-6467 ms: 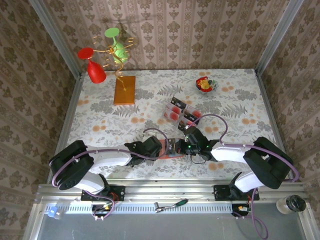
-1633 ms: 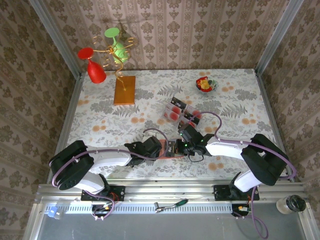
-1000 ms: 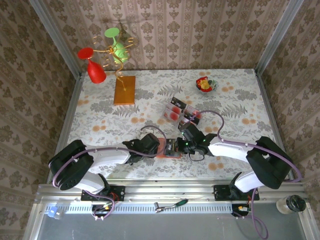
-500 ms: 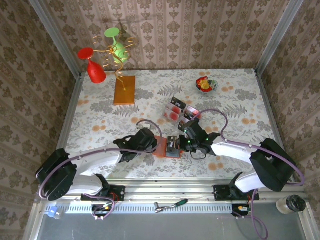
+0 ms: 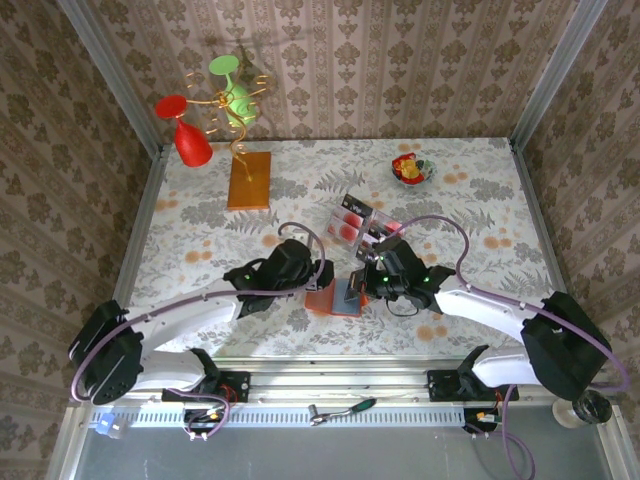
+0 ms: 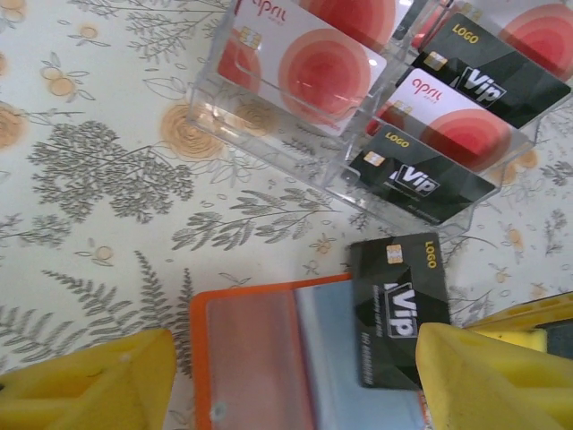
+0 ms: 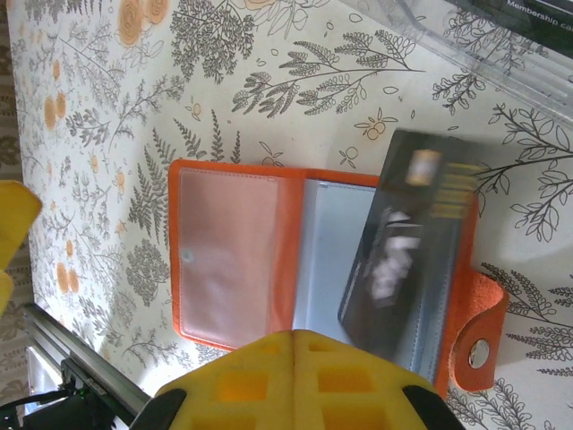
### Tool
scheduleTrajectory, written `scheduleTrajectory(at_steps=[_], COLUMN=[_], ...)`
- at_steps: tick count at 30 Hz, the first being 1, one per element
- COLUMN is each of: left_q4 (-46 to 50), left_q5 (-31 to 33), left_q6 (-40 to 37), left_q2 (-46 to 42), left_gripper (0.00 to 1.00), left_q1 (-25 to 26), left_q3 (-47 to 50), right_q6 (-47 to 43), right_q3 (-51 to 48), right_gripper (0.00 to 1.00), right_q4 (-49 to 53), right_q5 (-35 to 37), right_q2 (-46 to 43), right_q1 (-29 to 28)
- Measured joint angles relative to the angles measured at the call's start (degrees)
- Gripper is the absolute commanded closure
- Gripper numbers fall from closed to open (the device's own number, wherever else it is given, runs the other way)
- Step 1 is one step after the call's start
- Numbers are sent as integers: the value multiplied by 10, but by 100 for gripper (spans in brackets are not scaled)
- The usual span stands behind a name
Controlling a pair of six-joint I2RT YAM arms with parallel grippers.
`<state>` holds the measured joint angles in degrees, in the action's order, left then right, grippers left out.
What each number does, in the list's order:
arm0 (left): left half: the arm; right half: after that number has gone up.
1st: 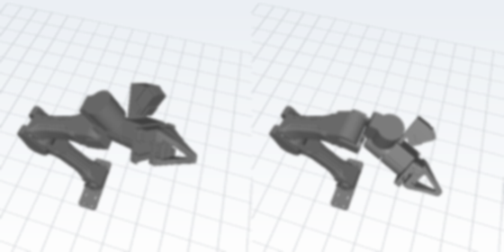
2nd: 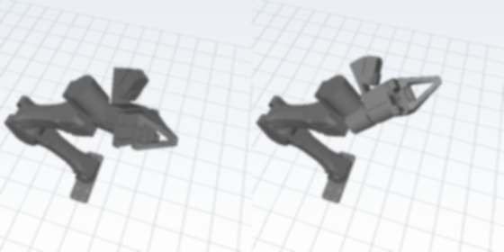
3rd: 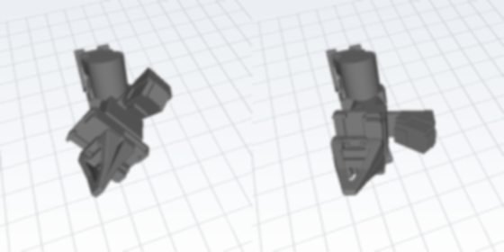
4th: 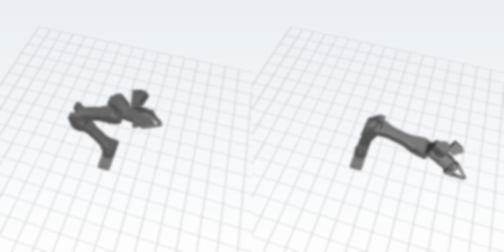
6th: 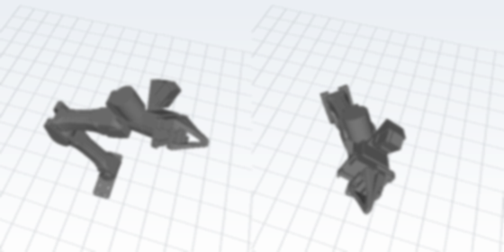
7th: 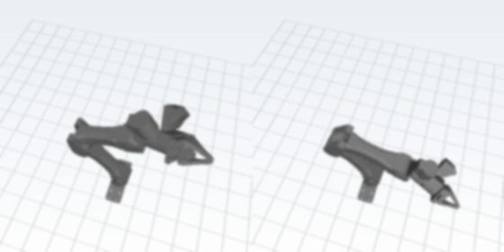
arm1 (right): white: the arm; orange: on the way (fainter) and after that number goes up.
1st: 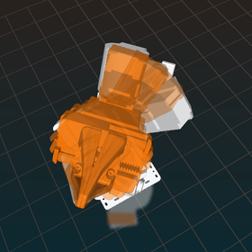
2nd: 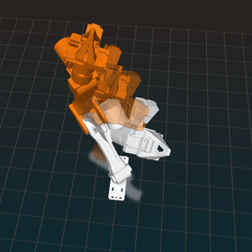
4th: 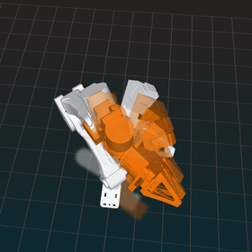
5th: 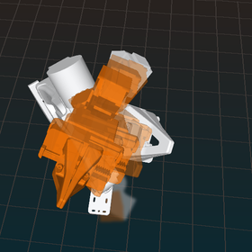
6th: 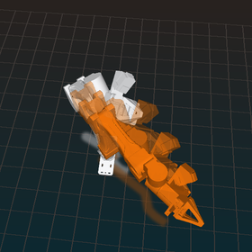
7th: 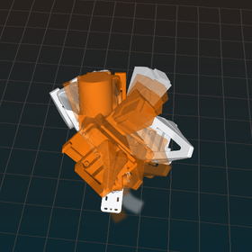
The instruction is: Put the credit cards into the card holder
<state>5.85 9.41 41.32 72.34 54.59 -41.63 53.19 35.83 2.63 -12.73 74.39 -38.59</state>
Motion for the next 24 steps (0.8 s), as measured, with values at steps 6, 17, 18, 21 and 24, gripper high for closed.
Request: scheduleTrajectory(at_steps=[6, 17, 18, 21, 24], left_q4=[-31, -15, -2, 27, 48], left_q5=[-18, -14, -7, 12, 28], left_q6=[21, 0, -10, -44, -77], left_q2=[22, 66, 73, 98, 123], left_gripper=[27, 27, 27, 27, 27], left_q1=[-6, 5, 11, 33, 50], left_q3=[0, -17, -27, -60, -86], right_q6=[7, -24, -26, -34, -40], right_q3=[0, -5, -9, -21, -25], right_gripper=[100, 79, 78, 71, 70], right_q4=[0, 39, 39, 43, 50], right_q5=[-10, 10, 10, 11, 11], right_q2=[-1, 0, 0, 0, 0], right_q1=[1, 33, 43, 69, 85])
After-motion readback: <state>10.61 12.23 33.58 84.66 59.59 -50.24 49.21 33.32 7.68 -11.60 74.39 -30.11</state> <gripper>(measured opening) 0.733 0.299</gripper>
